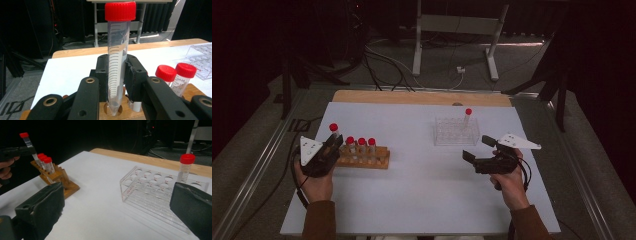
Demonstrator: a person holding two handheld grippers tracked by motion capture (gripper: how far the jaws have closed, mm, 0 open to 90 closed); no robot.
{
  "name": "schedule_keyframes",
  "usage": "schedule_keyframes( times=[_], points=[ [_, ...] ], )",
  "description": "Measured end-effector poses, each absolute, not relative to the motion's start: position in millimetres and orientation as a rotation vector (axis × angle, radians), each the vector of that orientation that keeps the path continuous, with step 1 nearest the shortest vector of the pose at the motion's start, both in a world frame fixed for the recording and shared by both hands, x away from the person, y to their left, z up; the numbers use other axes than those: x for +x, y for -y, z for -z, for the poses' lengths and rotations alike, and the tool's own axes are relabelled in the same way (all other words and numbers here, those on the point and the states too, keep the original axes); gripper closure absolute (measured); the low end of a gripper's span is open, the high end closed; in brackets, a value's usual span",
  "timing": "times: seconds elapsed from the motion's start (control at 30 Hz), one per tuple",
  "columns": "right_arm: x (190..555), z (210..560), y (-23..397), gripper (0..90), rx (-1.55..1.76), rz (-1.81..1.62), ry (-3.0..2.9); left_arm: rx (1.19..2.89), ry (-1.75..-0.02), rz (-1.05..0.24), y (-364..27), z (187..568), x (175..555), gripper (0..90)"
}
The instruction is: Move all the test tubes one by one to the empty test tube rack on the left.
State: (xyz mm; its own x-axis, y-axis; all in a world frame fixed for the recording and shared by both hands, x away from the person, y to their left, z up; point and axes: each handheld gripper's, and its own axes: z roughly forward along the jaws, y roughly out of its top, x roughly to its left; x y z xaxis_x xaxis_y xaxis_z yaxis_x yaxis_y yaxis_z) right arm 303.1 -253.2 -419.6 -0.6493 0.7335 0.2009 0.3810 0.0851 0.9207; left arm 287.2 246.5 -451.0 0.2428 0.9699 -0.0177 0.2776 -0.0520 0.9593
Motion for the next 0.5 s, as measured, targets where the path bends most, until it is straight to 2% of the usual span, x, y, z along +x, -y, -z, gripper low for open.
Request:
schedule_keyframes(
  times=[0.5],
  points=[
    [303.0,420.4,252.7,0.0,1.11,-1.584,-2.062,1.552,-1.243,-0.854,-248.3,462.0,288.6,75.6]
  ],
)
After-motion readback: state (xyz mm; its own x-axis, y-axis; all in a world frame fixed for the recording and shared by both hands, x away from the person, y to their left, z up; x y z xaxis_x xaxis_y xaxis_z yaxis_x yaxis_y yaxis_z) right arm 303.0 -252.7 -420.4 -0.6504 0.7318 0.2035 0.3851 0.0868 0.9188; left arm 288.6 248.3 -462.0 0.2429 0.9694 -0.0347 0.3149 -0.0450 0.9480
